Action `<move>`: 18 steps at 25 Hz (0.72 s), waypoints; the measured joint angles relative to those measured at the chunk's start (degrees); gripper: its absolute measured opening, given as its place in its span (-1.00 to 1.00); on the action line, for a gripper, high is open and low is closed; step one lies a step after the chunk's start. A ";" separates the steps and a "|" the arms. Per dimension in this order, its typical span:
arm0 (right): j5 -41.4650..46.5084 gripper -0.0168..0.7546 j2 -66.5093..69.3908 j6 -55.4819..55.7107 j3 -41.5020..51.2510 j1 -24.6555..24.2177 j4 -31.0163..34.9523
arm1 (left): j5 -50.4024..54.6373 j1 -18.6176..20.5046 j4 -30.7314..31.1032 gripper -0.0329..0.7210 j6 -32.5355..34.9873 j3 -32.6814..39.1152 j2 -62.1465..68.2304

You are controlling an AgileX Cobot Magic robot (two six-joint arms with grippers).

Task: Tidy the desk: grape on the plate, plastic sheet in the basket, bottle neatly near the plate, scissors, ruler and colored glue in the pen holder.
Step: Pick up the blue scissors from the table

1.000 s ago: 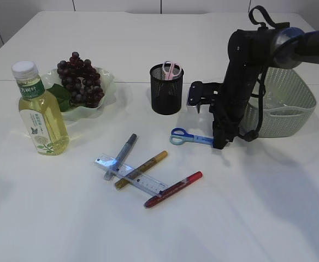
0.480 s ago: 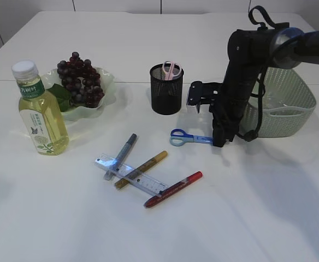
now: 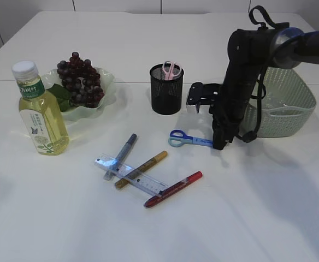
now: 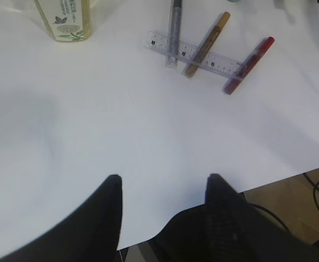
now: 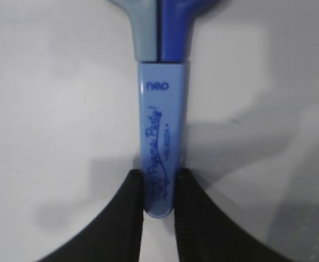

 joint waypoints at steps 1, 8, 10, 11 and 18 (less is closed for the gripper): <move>0.00 -0.57 0.00 0.15 0.00 0.00 0.09 | 0.00 0.00 0.00 0.05 0.00 0.00 0.00; 0.13 -0.59 0.00 1.03 0.00 0.00 0.89 | 0.00 0.00 0.00 0.05 0.00 0.00 0.00; 0.37 -0.59 0.00 3.37 -0.11 0.00 1.53 | 0.00 0.00 0.00 0.05 0.00 0.00 0.00; 0.40 -0.59 0.00 4.85 -0.22 0.00 1.68 | 0.00 0.00 0.00 0.05 0.00 0.00 0.00; 0.82 -0.59 0.69 17.51 -1.84 0.00 1.92 | 0.00 0.00 0.00 0.05 0.00 0.00 0.00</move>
